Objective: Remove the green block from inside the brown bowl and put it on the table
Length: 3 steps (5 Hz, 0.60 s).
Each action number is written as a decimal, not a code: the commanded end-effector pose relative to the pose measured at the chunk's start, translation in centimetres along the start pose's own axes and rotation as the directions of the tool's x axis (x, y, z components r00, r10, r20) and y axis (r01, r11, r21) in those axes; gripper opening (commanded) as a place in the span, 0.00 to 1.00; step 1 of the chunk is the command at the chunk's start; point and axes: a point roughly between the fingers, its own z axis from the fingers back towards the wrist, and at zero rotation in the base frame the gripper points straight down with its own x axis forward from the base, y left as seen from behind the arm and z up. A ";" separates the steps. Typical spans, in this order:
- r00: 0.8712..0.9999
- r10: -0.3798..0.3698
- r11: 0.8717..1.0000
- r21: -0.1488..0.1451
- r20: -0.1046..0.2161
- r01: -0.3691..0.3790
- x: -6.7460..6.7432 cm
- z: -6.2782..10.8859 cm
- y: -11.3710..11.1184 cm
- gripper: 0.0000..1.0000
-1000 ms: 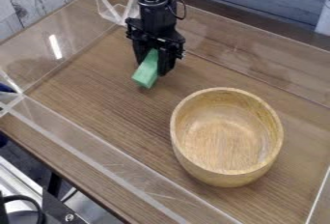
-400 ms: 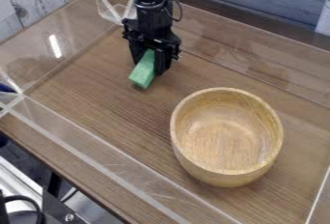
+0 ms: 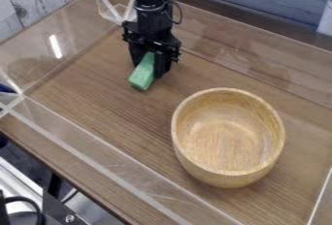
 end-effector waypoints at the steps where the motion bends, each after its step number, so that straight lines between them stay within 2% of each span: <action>1: 0.999 0.016 1.000 0.013 0.030 -0.017 0.2 0.8 0.8 0.00; 3: 1.000 0.022 1.000 0.008 0.020 -0.022 0.0 0.4 0.9 0.00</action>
